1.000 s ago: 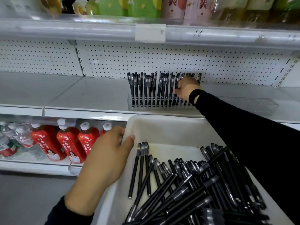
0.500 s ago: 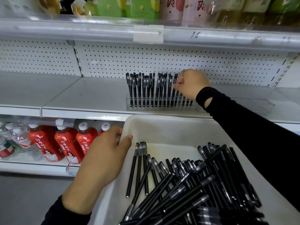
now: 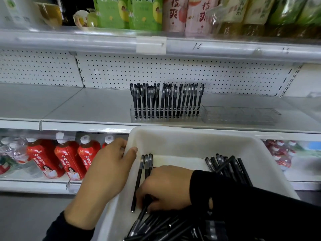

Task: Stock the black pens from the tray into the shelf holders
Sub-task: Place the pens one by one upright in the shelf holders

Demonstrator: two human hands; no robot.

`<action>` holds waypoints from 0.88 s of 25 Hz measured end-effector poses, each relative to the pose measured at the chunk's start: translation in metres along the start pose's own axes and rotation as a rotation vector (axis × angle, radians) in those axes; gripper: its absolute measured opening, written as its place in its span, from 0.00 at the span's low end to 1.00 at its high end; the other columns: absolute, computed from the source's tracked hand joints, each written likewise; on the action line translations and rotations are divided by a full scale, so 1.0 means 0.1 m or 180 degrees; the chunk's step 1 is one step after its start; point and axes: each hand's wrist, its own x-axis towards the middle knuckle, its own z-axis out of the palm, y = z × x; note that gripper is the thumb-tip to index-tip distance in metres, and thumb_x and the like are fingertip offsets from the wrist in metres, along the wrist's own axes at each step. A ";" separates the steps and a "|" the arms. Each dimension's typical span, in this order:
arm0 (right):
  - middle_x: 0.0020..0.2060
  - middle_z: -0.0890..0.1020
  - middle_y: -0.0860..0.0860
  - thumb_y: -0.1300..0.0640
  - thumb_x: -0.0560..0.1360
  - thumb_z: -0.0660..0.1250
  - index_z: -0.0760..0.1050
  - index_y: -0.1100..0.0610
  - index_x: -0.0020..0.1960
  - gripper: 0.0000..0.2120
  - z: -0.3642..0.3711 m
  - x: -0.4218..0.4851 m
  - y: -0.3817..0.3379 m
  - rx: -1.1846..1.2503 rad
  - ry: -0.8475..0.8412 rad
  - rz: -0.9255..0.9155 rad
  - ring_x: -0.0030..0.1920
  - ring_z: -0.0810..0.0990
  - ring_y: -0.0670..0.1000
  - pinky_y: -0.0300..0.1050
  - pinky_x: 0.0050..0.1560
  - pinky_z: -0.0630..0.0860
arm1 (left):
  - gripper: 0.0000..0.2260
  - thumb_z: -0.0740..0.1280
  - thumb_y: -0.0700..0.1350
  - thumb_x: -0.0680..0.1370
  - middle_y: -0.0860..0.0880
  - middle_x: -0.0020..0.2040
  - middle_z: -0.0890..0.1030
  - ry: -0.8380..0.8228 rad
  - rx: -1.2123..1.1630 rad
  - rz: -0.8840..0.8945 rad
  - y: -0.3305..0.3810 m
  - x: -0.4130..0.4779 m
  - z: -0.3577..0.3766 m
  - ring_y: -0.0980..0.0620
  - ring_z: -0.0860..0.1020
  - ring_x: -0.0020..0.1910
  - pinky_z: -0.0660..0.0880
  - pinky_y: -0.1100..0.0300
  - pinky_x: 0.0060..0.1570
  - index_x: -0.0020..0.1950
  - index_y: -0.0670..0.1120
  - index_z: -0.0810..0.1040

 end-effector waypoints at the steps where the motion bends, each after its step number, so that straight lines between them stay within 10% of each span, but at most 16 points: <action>1: 0.46 0.84 0.47 0.52 0.75 0.71 0.82 0.49 0.56 0.10 0.04 0.02 0.02 -0.0020 0.0058 0.0007 0.47 0.81 0.51 0.40 0.44 0.70 | 0.07 0.64 0.52 0.80 0.52 0.32 0.81 0.0000 -0.0014 0.0000 -0.01 0.01 0.00 0.54 0.78 0.34 0.68 0.56 0.33 0.45 0.51 0.76; 13: 0.37 0.84 0.44 0.47 0.74 0.73 0.82 0.50 0.44 0.06 -0.29 -0.17 0.34 0.0786 0.0638 0.0910 0.37 0.81 0.41 0.45 0.46 0.80 | 0.07 0.64 0.52 0.80 0.52 0.29 0.79 -0.0021 -0.0035 0.0002 -0.02 0.00 0.00 0.56 0.76 0.31 0.69 0.55 0.32 0.46 0.52 0.77; 22: 0.42 0.86 0.59 0.65 0.77 0.69 0.70 0.57 0.45 0.08 -0.67 -0.39 0.58 0.2729 0.1477 0.1305 0.40 0.85 0.57 0.43 0.35 0.81 | 0.07 0.63 0.53 0.80 0.50 0.34 0.83 -0.0007 -0.0078 -0.0065 -0.03 0.00 0.00 0.53 0.80 0.36 0.75 0.52 0.38 0.45 0.52 0.76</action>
